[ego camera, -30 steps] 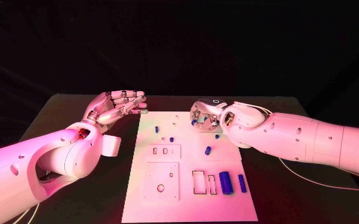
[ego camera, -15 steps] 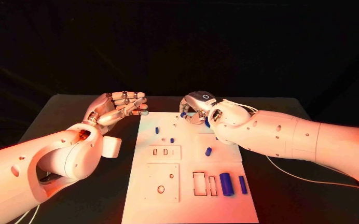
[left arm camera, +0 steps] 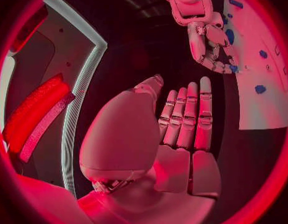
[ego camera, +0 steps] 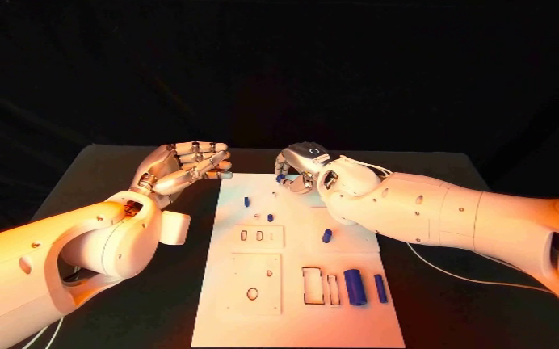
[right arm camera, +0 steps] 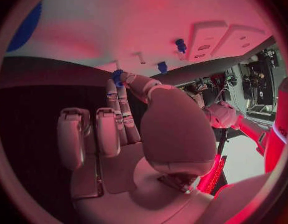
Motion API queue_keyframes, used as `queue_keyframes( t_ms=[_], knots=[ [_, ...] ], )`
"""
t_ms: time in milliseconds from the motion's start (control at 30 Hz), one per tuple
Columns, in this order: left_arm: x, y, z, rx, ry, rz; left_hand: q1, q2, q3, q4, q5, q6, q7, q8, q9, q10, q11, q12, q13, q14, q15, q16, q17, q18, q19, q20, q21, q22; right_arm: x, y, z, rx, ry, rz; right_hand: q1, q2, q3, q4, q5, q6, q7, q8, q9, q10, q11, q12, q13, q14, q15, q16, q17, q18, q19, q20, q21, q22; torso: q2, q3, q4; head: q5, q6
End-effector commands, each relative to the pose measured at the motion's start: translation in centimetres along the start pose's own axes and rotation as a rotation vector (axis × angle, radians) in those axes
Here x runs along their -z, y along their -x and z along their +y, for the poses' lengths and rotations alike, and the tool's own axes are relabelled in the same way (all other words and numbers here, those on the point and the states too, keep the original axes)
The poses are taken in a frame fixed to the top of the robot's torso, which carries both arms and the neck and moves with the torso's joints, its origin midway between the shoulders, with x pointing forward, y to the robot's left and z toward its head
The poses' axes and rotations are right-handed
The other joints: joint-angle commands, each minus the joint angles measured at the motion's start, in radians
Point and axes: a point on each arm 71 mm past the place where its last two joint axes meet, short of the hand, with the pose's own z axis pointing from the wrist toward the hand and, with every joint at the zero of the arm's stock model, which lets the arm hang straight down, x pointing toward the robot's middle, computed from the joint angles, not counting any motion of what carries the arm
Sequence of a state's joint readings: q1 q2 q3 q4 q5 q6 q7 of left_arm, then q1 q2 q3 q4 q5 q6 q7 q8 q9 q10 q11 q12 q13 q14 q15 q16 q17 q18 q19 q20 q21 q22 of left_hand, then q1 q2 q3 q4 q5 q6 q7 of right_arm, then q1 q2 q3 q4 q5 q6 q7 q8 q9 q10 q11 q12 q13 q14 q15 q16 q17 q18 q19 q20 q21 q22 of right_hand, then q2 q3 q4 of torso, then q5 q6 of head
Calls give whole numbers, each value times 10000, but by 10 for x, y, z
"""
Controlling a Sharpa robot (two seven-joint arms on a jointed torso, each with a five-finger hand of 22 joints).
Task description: Assemble the parts on the task board
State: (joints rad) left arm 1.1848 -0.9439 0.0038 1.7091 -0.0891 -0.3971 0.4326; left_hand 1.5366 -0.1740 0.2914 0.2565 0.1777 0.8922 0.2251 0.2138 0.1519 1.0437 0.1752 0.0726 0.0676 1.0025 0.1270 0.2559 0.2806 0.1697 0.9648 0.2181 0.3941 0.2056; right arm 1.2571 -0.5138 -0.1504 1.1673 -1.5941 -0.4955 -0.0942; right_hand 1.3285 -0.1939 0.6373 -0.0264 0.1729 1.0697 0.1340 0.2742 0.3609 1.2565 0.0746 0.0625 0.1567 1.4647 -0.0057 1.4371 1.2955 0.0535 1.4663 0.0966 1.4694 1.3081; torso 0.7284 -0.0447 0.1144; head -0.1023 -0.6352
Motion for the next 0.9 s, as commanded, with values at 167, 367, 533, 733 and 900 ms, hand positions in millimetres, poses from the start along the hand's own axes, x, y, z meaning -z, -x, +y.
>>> queue_keyframes(
  t_ms=[167, 367, 533, 733, 900],
  knots=[
    [-3, -4, -7, 83, -166, 254, -24, -7, 1, -29, -40, -78, 76, -35, 12, -19, 20, -59, -6, -2, 2, -10, 8, 81, 10, -16, 63, 10, -3, -4, 2, 124, 129, 167, -11, -43, 25, -42, 26, -4, 6, 33, 22, 134, -90, 24, 112, 564, -58, 43, -1, -164, 165, -34, 46, 997, 43, -19, 15, 23, -20],
    [-3, -4, -8, 70, -187, 260, -24, -3, 6, -41, -46, -77, 77, -37, 15, -19, 20, -59, -5, -8, 3, -14, 24, 77, -7, -18, 89, 27, -4, -6, 1, 145, 112, 321, -42, -59, 27, -37, 15, -28, 11, 25, 33, 119, -83, 17, 112, 561, -52, 39, -18, -155, 141, -29, 23, 958, 40, -32, 14, 37, -57],
    [-4, -4, -9, 65, -194, 260, -26, -4, 4, -42, -51, -78, 76, -37, 16, -19, 21, -59, -5, -10, 4, -15, 28, 76, -11, -18, 94, 31, -5, -7, 2, 142, 114, 422, -98, -92, 28, -29, -9, -78, 22, 4, 51, 81, -67, 3, 108, 553, -40, 29, -50, -145, 115, -19, -2, 921, 40, -37, -1, 41, -69],
    [-4, -4, -9, 57, -199, 255, -32, -6, 2, -44, -60, -79, 77, -39, 17, -21, 22, -60, -4, -13, 5, -17, 34, 74, -18, -18, 103, 36, -7, -9, 1, 127, 82, 494, -283, -233, 100, 10, -78, -387, 154, -163, 73, -411, 67, -38, -4, 505, 79, -31, -196, -65, -104, 57, -230, 568, 39, -41, 8, 37, -79],
    [-5, -3, -9, 47, -200, 241, -32, -6, 2, -44, -61, -79, 77, -39, 17, -21, 22, -60, -4, -13, 5, -17, 35, 74, -18, -18, 104, 37, -8, -10, 1, 95, 76, 577, -461, -479, 159, 38, -124, -795, 321, -421, 92, -1228, 291, -17, -273, 334, 264, -328, -776, 134, -620, 241, -816, -293, 42, -45, 7, 56, -81]
  ],
)
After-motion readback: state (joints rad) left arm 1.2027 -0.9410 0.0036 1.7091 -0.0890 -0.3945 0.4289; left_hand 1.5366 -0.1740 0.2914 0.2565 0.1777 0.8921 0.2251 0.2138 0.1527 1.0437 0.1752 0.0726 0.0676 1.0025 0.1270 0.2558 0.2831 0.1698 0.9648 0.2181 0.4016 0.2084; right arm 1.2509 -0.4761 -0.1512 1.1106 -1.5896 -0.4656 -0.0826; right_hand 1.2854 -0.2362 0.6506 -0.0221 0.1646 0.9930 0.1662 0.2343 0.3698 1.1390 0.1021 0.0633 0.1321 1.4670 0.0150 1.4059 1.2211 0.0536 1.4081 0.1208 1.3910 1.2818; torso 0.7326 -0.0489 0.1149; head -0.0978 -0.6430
